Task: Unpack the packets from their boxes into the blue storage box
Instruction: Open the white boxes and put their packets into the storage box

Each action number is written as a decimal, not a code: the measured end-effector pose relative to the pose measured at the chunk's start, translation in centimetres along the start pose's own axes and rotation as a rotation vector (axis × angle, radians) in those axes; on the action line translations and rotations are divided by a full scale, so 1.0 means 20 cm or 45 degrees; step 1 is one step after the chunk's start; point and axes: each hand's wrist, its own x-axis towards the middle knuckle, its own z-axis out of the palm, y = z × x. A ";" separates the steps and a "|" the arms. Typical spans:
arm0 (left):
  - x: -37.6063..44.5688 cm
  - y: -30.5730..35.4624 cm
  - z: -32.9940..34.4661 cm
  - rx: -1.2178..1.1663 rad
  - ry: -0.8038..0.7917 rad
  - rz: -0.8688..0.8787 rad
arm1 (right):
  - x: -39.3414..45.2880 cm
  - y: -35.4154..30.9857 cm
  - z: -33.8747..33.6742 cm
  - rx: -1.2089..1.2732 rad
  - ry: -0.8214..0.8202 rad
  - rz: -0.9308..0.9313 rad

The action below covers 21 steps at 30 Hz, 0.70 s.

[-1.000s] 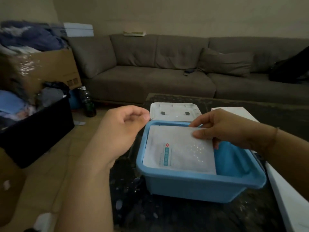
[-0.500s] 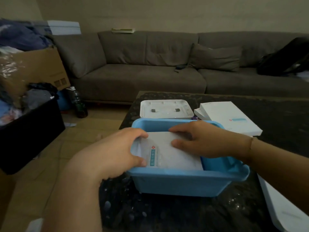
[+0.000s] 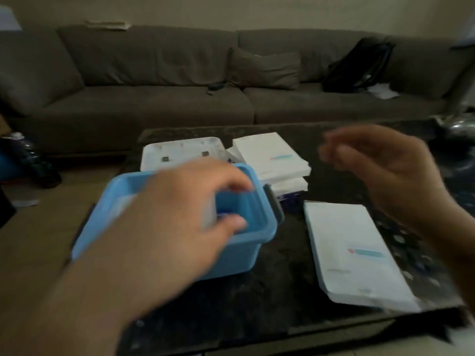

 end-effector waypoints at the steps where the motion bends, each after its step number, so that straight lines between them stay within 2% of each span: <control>1: 0.02 0.07 0.09 -0.045 -0.162 0.141 | -0.10 0.11 -0.08 -0.135 0.015 0.125; 3: 0.05 0.15 0.31 -0.039 -0.486 0.351 | -0.29 0.35 -0.18 -0.394 -0.039 0.431; 5: 0.07 0.19 0.50 0.116 -0.609 0.437 | -0.44 0.52 -0.22 -0.508 -0.153 0.693; 7: 0.08 0.23 0.61 0.171 -0.670 0.412 | -0.50 0.62 -0.22 -0.571 -0.284 0.820; 11: 0.11 0.31 0.72 0.025 -0.805 0.293 | -0.41 0.74 -0.19 -0.520 -0.277 0.737; 15: 0.19 0.27 0.79 -0.095 -0.963 -0.033 | -0.25 0.81 -0.12 -0.463 -0.313 0.644; 18: 0.23 0.27 0.83 0.008 -1.149 -0.032 | -0.13 0.84 -0.05 -0.455 -0.411 0.570; 21: 0.25 0.28 0.88 0.120 -1.115 0.012 | -0.06 0.86 0.02 -0.429 -0.497 0.525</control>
